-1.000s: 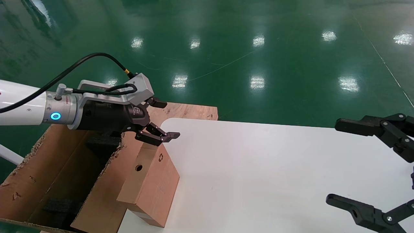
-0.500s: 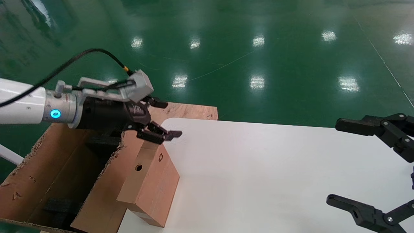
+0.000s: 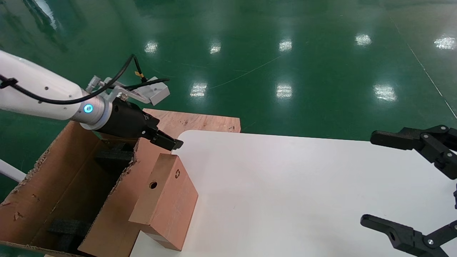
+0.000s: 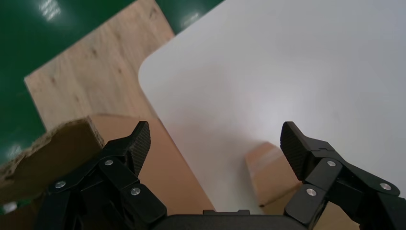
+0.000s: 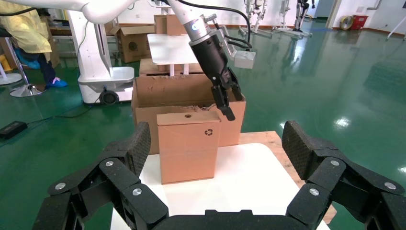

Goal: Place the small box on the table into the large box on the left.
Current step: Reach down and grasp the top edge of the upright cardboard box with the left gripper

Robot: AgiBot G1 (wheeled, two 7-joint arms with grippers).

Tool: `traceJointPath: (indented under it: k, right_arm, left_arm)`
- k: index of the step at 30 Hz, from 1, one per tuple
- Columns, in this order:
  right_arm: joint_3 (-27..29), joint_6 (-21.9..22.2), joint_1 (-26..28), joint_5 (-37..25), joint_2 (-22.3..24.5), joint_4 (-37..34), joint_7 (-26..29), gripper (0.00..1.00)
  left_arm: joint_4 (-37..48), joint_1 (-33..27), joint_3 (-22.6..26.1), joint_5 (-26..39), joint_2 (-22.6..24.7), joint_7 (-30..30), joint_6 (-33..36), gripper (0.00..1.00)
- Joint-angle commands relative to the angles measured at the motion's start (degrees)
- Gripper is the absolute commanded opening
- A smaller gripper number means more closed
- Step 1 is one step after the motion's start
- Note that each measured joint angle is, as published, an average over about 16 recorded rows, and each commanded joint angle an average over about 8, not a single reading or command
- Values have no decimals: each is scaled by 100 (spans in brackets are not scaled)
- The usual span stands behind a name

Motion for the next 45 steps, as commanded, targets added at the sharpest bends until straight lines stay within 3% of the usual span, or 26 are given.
traceJointPath:
  k: [1,14,25,45]
  right_arm:
    - [-1,0,0,1,0,0,0,100]
    - [-6,2,1,4,2,0,-3,100]
    - [-10,4,2,7,4,0,-5,100]
    - [-17,7,4,12,7,0,-8,100]
  left_arm:
    - [-9,-149,117,191,131,-331,265,100]
    - [-19,-421,729,173,164,-804,380,100]
    - [-21,-767,1311,-318,77,-891,426,100]
    - [-24,-1856,3029,-1448,-176,-919,475,100]
